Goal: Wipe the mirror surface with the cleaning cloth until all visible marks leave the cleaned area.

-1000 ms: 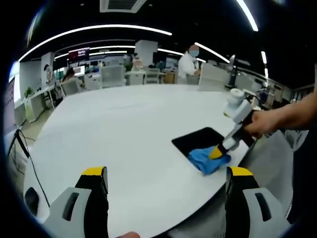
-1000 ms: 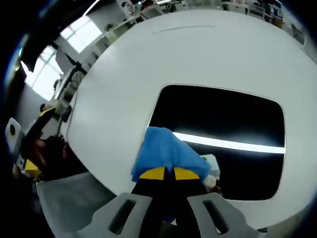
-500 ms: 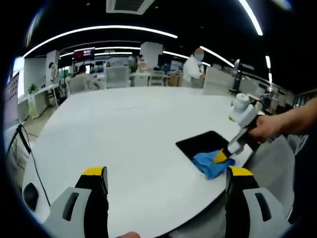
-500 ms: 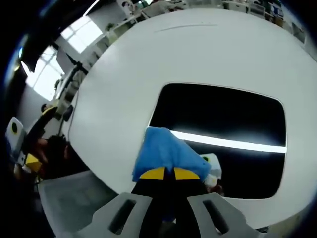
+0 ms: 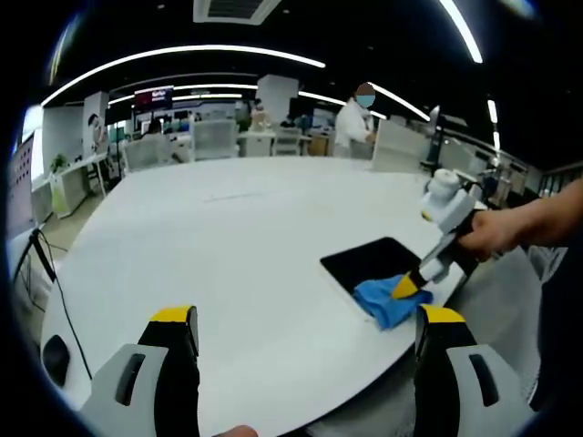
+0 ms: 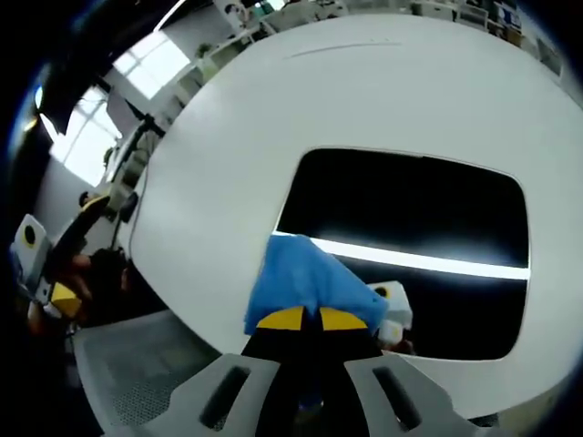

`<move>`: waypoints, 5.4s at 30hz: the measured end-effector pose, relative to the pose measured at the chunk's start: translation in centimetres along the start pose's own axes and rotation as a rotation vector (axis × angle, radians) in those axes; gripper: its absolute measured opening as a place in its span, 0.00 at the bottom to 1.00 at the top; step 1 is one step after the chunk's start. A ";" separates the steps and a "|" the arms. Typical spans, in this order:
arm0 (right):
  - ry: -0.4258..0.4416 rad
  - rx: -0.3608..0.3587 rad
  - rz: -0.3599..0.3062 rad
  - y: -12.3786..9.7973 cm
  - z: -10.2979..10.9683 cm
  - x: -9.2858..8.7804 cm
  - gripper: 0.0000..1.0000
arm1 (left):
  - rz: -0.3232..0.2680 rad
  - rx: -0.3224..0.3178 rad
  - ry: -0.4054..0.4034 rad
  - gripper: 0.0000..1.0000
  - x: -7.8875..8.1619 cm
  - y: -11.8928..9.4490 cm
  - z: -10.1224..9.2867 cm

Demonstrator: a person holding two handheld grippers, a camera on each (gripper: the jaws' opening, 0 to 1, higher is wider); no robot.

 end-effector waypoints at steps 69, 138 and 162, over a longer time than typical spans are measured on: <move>0.009 -0.015 -0.003 -2.1 -3.2 0.8 0.00 | 0.019 0.005 0.005 0.99 0.3 0.8 0.1; -0.078 -0.062 -0.017 0.3 -6.5 9.9 0.00 | 0.035 0.025 -0.008 0.99 -0.3 0.8 0.2; -0.074 -0.038 -0.058 0.4 -7.0 11.1 0.00 | 0.030 0.025 -0.003 0.99 0.1 1.1 0.5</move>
Point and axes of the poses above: the point that each gripper's makers call its tool centre point, and the gripper's own axes: y roughly forward along the fingers, z roughly to its left, x roughly out of its top, the point moved 10 cm from there along -y, roughly backward along the fingers, and after that the axes turned 15 degrees about x, right-handed, at the moved point
